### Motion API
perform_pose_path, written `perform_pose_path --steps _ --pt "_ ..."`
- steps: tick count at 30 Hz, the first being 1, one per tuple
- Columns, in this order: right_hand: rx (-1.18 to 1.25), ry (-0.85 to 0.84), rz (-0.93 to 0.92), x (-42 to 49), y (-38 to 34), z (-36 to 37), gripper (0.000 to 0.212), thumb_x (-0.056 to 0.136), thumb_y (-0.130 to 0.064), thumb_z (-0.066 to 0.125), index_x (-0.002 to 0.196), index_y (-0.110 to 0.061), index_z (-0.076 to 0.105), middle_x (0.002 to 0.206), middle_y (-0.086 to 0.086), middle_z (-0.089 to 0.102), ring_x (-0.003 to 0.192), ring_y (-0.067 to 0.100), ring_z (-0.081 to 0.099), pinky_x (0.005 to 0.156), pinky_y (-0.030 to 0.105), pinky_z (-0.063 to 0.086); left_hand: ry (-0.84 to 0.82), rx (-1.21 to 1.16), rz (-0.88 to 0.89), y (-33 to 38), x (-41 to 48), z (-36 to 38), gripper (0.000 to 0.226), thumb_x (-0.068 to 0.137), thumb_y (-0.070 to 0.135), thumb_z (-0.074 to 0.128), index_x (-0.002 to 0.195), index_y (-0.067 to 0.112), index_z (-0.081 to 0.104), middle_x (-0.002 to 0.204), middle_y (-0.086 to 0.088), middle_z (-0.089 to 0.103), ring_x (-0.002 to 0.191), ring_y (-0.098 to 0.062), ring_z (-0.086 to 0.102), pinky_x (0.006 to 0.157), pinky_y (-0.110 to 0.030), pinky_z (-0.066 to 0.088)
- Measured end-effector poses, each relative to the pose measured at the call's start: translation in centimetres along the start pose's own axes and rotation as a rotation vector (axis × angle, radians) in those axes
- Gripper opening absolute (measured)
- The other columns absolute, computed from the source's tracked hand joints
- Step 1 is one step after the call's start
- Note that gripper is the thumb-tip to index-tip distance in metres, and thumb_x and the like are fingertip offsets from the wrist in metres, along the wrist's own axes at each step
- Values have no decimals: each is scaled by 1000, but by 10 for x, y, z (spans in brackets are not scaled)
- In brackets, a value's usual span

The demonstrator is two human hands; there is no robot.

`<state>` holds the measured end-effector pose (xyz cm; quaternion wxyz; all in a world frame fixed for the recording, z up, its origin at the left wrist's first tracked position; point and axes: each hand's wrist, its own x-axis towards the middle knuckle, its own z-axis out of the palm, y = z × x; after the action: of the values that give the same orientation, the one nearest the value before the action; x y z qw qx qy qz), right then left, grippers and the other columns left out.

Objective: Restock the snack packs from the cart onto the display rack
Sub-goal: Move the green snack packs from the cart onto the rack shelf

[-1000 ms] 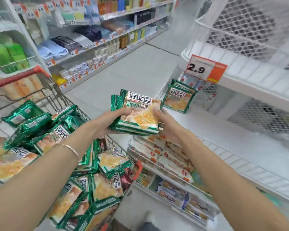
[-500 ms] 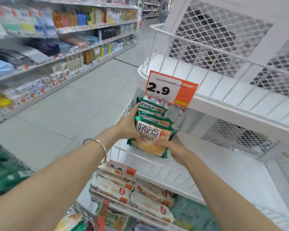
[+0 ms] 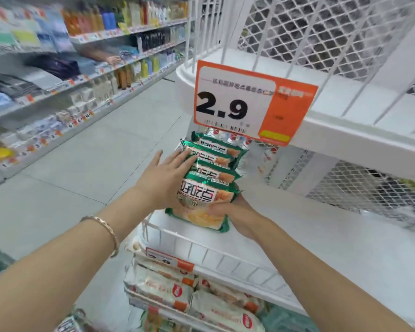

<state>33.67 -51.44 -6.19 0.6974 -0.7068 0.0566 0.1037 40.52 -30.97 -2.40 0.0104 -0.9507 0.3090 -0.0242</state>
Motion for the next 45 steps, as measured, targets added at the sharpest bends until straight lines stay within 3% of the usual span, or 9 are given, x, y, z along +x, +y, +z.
perform_pose_path --steps 7,12,15,20,27,31,36,39,45 --pt "-225 -125 -27 6 -2 8 64 80 -9 82 138 -16 56 124 -6 70 114 7 65 97 26 54 -25 17 -71 -12 -8 -5 138 64 76 72 158 22 -13 165 -8 -19 153 -21 -13 122 -49 -6" --pt "-38 197 71 -1 -18 -20 124 59 -92 56 158 -39 2 157 -19 32 147 15 30 123 50 19 29 24 62 -2 -6 -14 136 59 96 44 154 29 -26 162 -2 -28 150 -19 -24 122 -48 -12" --pt "147 357 26 13 -24 -29 86 87 -78 30 158 -41 -2 167 -11 8 153 16 13 124 49 9 29 68 98 7 -2 -13 130 69 88 52 155 26 -23 164 0 -22 152 -19 -19 123 -45 -10" --pt "164 57 -74 54 13 -20 97 62 -95 55 144 -44 41 142 0 58 128 28 58 111 57 40 -12 20 75 2 -1 -7 130 71 80 61 156 24 -20 165 2 -17 152 -13 -15 124 -39 -3" --pt "-54 201 -262 5 -22 -6 84 80 -74 57 148 -62 9 164 -21 8 150 7 18 118 41 24 -17 22 79 -8 -3 -7 135 61 91 53 156 27 -18 159 5 -25 150 -14 -20 124 -43 -2" --pt "-872 57 -342 5 0 -5 118 77 -55 78 151 -52 -14 157 -18 -33 154 14 -6 125 47 16 -29 77 65 -10 -5 -3 131 70 72 70 157 26 -17 165 1 -17 153 -19 -14 124 -45 9" --pt "-935 84 -345 15 1 -7 117 76 -60 75 146 -57 -19 166 0 -19 155 19 -1 120 51 28 -58 87 43 -5 -5 -7 131 72 67 72 157 25 -18 165 1 -20 153 -20 -13 124 -45 10" --pt "-1181 200 -258 0 -9 -3 114 79 -69 66 153 -45 -19 163 2 -31 154 25 -14 123 57 4 -69 30 12 -8 -23 -18 117 79 73 60 157 28 -15 165 1 -19 154 -20 -11 124 -45 6" --pt "-1433 170 -589 -78 -28 61 66 98 -50 41 157 -25 25 165 15 15 153 30 10 124 56 4 20 -163 -251 -25 -136 -43 82 97 50 52 160 20 7 167 -5 7 153 -21 13 120 -40 19"
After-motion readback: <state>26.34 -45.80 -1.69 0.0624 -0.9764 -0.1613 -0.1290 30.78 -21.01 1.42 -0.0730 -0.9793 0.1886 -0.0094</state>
